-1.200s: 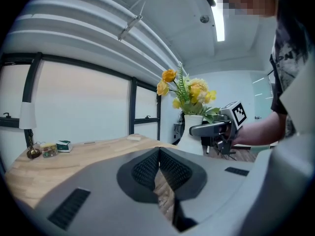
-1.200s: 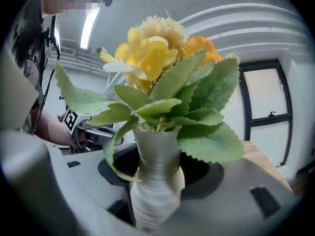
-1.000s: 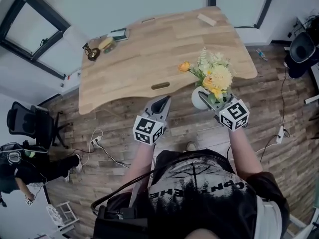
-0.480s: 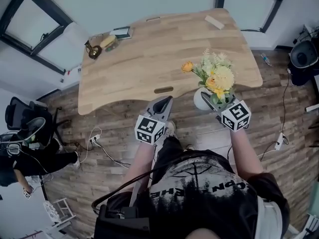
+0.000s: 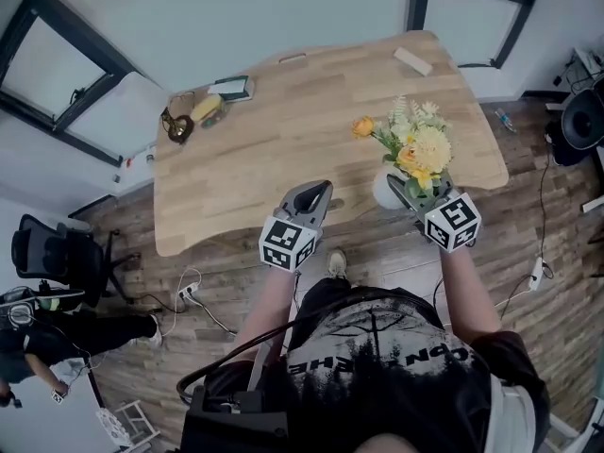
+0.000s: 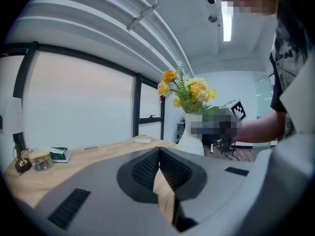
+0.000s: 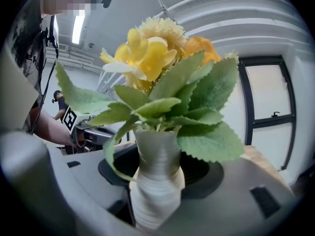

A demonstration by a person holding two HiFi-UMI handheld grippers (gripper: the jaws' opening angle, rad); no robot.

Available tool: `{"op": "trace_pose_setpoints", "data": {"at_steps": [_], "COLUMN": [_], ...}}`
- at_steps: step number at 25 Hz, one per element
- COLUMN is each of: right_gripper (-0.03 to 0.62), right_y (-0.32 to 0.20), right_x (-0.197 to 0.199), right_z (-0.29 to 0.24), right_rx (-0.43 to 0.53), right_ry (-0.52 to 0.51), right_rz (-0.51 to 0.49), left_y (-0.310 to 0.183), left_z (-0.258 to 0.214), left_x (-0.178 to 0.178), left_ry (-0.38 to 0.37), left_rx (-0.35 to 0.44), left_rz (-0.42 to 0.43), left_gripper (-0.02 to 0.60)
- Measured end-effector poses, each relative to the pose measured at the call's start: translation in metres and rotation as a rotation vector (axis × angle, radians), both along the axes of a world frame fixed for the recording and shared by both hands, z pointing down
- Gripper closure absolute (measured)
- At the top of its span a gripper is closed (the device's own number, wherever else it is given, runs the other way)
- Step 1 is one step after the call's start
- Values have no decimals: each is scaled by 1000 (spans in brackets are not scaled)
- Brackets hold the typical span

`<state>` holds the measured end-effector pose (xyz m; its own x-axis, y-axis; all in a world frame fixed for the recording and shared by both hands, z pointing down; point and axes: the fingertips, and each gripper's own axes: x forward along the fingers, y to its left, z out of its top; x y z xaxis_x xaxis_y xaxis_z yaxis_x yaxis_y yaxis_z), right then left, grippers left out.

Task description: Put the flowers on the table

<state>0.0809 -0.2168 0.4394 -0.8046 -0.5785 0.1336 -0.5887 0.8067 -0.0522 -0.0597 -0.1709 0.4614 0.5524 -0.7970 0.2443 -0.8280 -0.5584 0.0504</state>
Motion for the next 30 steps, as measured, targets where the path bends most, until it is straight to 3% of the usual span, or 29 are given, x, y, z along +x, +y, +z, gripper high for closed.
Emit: {"op": "trace_pose_setpoints", "data": {"at_steps": [17,30], "right_gripper": [341,339], "right_y": [-90,-137], "right_x": [-101,-95], "right_z": [9,13], "right_rx": [-19,-31], "right_ry": [-20,22], "right_rz": [69,118], "left_y": [-99,-146], "left_z": [15,33], "left_x": [-79,-91], "left_ry": [4,25], "left_rx": [-18,-65], "left_rz": [116,147], "left_gripper": [568,568]}}
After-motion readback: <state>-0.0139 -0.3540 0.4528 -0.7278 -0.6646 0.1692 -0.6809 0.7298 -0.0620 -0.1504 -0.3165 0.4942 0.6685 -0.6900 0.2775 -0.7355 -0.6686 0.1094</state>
